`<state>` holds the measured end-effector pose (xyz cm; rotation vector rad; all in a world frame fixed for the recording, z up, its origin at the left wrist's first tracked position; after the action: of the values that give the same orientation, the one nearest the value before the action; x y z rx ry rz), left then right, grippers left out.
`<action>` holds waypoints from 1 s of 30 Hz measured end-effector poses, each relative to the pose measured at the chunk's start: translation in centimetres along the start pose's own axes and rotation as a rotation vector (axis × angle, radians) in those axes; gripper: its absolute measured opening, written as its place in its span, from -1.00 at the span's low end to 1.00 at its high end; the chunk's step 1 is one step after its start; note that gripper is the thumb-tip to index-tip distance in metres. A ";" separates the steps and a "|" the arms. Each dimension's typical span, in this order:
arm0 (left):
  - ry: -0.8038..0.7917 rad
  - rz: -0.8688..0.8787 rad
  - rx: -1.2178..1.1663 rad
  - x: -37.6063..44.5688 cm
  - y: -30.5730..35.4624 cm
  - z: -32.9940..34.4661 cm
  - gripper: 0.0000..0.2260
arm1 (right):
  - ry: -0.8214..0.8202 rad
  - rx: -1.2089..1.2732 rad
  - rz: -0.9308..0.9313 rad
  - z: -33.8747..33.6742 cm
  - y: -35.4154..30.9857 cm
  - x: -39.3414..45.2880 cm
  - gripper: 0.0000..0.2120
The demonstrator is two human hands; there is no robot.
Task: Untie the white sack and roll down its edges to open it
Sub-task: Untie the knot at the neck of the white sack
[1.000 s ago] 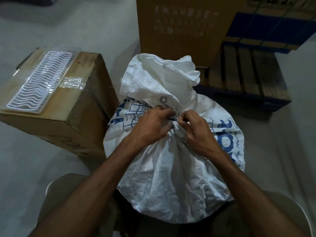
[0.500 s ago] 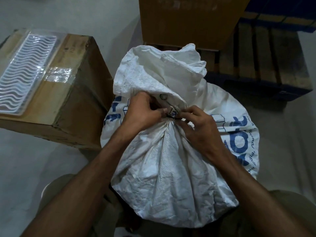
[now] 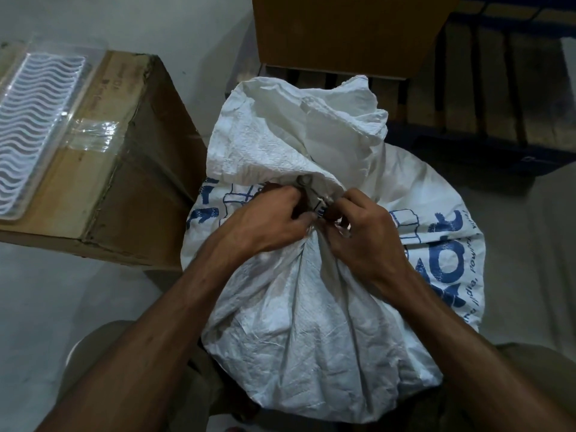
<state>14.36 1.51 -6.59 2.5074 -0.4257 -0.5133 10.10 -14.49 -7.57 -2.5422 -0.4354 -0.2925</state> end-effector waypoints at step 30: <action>0.042 -0.023 -0.114 -3.2 -1.4 -1.0 -0.68 | -0.084 -0.049 0.054 0.2 -1.3 -0.8 -0.73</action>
<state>12.23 4.31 -5.75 2.4117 -0.3420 -0.4796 8.94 -13.53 -7.34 -2.6162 -0.3955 -0.1792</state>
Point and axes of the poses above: each hand's wrist, its own x-axis towards the middle knuckle, its own z-axis out of the palm, y = z × x, the point moved 4 cm from there along x, towards the middle knuckle, and after that the axes turned 5 degrees about -z, right-handed, at the moved point
